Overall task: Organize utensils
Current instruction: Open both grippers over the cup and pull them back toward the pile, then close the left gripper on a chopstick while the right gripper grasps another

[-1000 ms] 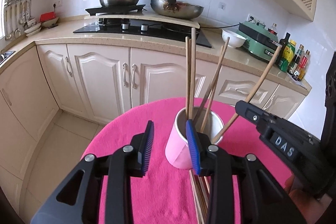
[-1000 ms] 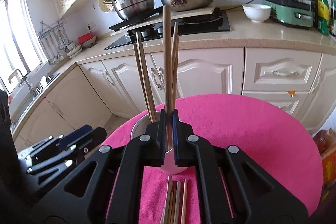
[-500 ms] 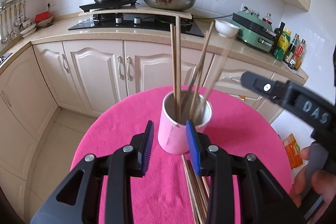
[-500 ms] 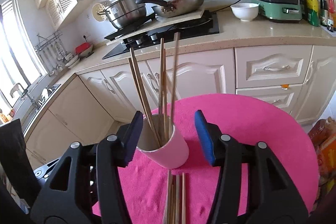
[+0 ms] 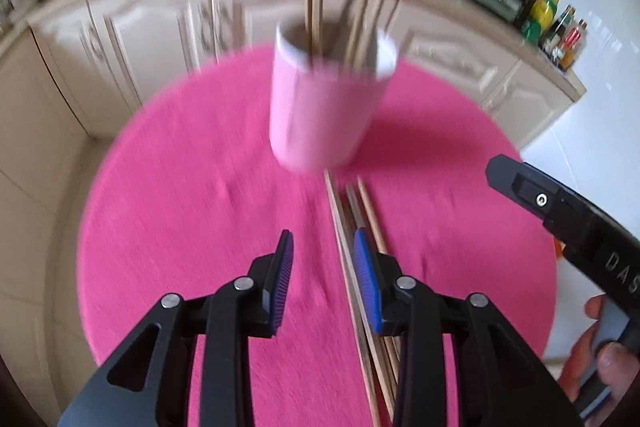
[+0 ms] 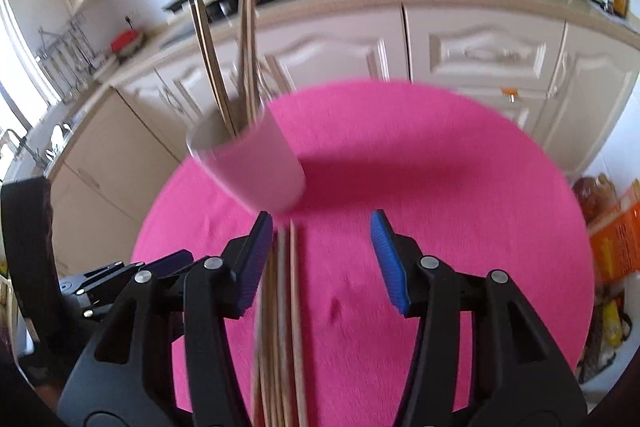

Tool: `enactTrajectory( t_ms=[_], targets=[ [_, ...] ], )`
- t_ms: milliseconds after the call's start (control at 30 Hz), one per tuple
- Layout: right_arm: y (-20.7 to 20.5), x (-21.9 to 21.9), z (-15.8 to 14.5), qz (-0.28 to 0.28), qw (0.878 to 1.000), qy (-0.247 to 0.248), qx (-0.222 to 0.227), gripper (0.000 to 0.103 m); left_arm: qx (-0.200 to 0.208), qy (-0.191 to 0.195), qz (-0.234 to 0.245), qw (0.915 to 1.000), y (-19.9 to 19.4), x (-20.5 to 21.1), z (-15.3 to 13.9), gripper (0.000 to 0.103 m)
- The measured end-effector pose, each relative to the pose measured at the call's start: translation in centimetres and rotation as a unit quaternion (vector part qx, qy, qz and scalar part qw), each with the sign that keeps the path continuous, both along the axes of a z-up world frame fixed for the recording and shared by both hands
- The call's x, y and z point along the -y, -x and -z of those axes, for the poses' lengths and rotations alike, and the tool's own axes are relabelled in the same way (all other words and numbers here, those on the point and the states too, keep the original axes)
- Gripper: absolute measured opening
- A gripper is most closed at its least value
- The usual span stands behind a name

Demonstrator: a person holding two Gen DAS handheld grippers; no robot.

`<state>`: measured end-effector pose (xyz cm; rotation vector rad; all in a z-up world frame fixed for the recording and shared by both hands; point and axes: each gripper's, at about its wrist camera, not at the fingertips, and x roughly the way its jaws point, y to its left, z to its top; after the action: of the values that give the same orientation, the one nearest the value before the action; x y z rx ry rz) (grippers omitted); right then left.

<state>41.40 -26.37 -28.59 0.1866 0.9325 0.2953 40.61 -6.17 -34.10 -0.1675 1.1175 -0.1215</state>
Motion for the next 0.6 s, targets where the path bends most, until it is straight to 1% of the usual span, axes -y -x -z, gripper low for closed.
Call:
enactTrajectory(
  t_ms=[67,133,233,433,600],
  targets=[
    [0.5,0.1,1.2,0.003,1.0,0.002,-0.018,0.051,-0.021,0.002,-0.004,0.9998,0.5,0.0,1.4,0.032],
    [0.9,0.2,2.0,0.001,1.0,0.003,-0.03,0.051,-0.038,0.012,0.001,0.9992,0.9,0.1,2.6,0.032],
    [1.6,0.3,3.1,0.0,0.999,0.003,-0.048,0.051,-0.051,0.018,0.014,0.9984,1.4,0.5,3.7,0.032],
    [2.2,0.3,4.0,-0.006,0.998,0.0,-0.062,0.051,-0.067,-0.013,0.024,0.9973,1.7,1.2,5.0,0.032],
    [2.1,0.3,4.3,-0.009,0.998,-0.002,-0.069,0.051,-0.065,-0.019,0.03,0.9973,1.2,1.9,5.0,0.032]
  ],
)
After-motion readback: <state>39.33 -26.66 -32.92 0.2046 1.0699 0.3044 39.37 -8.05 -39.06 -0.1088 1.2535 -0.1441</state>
